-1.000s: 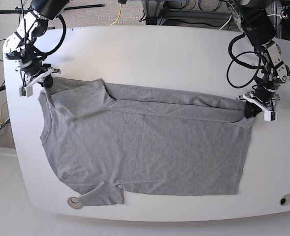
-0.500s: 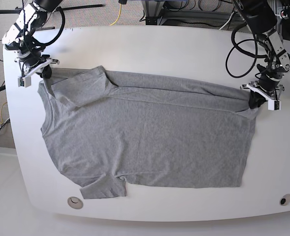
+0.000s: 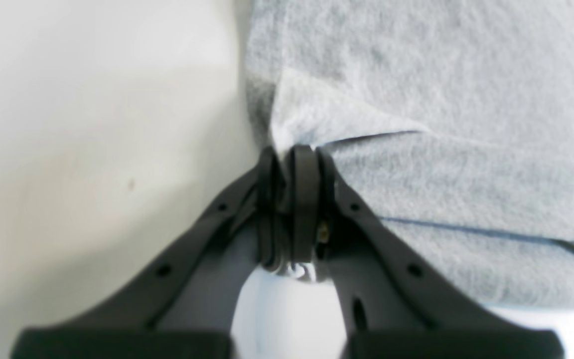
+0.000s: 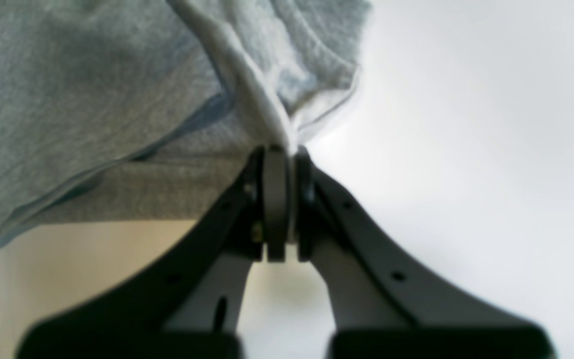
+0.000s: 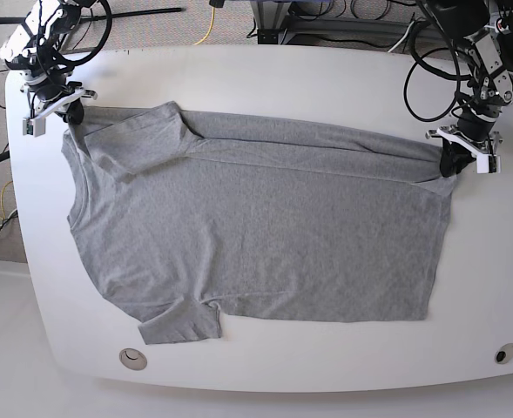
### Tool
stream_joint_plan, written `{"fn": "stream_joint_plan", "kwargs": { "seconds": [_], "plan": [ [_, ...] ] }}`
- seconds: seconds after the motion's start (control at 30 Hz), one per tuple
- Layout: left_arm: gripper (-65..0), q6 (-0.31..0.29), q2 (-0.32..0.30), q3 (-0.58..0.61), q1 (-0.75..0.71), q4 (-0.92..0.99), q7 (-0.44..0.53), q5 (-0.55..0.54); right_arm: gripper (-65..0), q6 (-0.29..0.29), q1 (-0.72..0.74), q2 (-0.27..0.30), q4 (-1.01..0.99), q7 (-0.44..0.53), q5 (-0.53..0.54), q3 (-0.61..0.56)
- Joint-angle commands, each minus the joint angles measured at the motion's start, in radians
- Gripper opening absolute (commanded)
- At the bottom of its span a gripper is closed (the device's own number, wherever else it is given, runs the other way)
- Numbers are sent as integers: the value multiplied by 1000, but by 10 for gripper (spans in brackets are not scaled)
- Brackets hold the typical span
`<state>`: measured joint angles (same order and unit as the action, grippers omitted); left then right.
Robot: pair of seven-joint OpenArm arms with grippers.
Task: Fold the T-shirt properly
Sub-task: 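Pull the folded edge with both grippers, dragging the shirt away from its hem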
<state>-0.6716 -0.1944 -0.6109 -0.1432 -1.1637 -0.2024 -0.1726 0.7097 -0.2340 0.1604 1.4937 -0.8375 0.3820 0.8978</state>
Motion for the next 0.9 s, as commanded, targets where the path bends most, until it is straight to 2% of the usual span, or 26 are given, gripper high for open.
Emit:
{"fn": "stream_joint_plan", "kwargs": {
  "seconds": [0.0, 0.4, 0.67, 0.87],
  "plan": [
    [-650, 34, -3, -2, -60, 18, -161, 124, -650, -12, -21, 17, 14, -15, -33, 22],
    [-650, 34, -3, -5, -166, 18, -161, 123, -650, -12, -81, 15, 14, -15, -33, 25],
    [-650, 33, 28, -82, -217, 18, -161, 127, -650, -12, -115, -6, 14, -15, -38, 24],
    [-650, 33, 31, -90, -243, 18, -159, 127, -650, -12, -140, -9, 14, -15, -38, 25]
  ]
}}
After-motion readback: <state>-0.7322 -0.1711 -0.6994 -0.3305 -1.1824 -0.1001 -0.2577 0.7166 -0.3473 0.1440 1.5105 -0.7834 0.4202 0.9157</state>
